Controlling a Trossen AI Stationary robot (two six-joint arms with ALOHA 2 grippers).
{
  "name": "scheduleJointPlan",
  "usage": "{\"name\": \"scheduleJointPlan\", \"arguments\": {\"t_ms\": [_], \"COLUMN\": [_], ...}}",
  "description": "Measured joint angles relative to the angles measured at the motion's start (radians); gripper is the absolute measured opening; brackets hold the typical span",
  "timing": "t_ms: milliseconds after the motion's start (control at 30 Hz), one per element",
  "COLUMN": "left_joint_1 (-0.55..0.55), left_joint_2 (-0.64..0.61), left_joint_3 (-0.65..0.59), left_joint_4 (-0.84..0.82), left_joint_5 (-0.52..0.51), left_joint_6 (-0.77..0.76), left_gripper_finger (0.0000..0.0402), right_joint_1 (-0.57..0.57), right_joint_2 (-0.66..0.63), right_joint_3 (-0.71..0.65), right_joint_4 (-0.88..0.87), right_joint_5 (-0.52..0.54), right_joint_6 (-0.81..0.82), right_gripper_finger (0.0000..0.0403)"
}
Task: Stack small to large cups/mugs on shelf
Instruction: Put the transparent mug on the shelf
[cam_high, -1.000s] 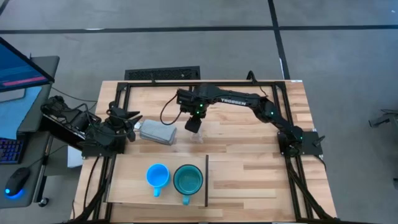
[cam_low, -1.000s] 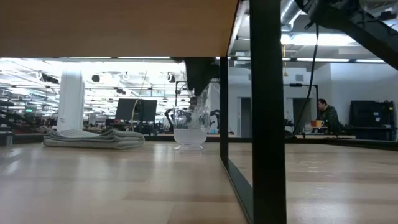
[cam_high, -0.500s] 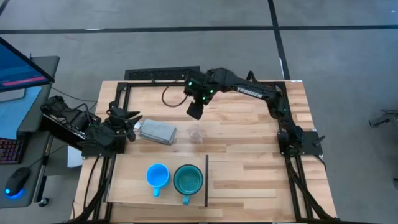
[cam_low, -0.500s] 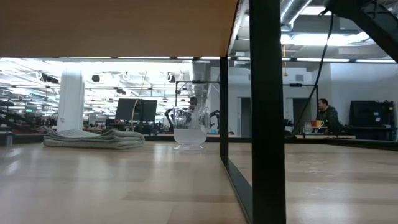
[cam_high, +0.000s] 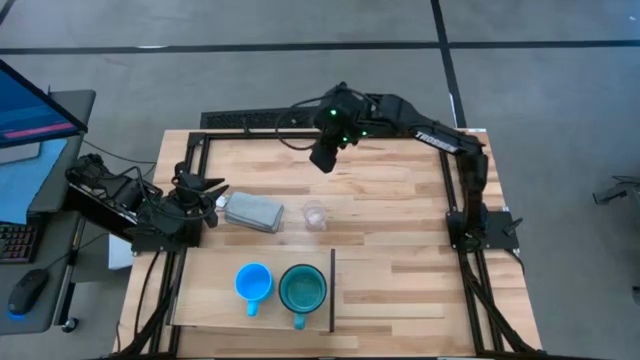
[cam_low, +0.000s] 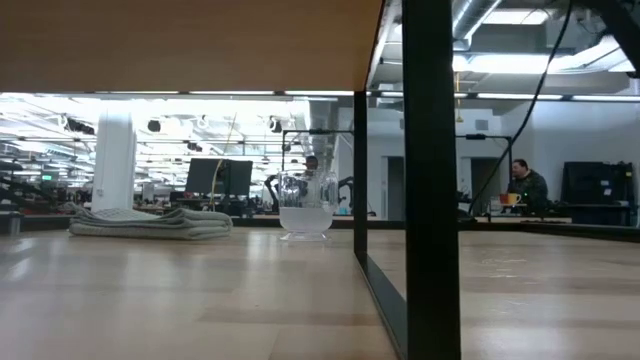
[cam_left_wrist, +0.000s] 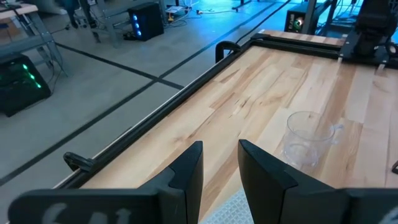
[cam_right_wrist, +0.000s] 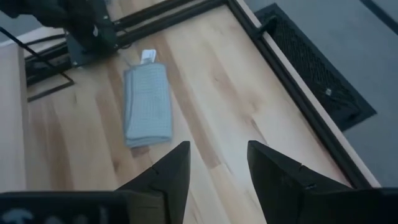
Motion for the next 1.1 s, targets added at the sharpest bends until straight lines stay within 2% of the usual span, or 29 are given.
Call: {"name": "scheduleJointPlan", "arguments": {"t_ms": [533,1100], "left_joint_1": [0.000,0.000], "left_joint_2": [0.000,0.000], "left_joint_3": [0.000,0.000], "left_joint_4": [0.001,0.115], "left_joint_5": [-0.001,0.005], "left_joint_6": [0.019,0.155], "left_gripper_finger": [0.0093,0.0093], "right_joint_1": [0.014,0.097], "right_joint_2": [-0.263,-0.568], "right_joint_3": [-0.629,-1.162], "right_joint_4": [0.524,1.030], "right_joint_5": [-0.012,0.019], "right_joint_6": [0.130,0.162], "right_gripper_finger": [0.0179,0.0179]}}
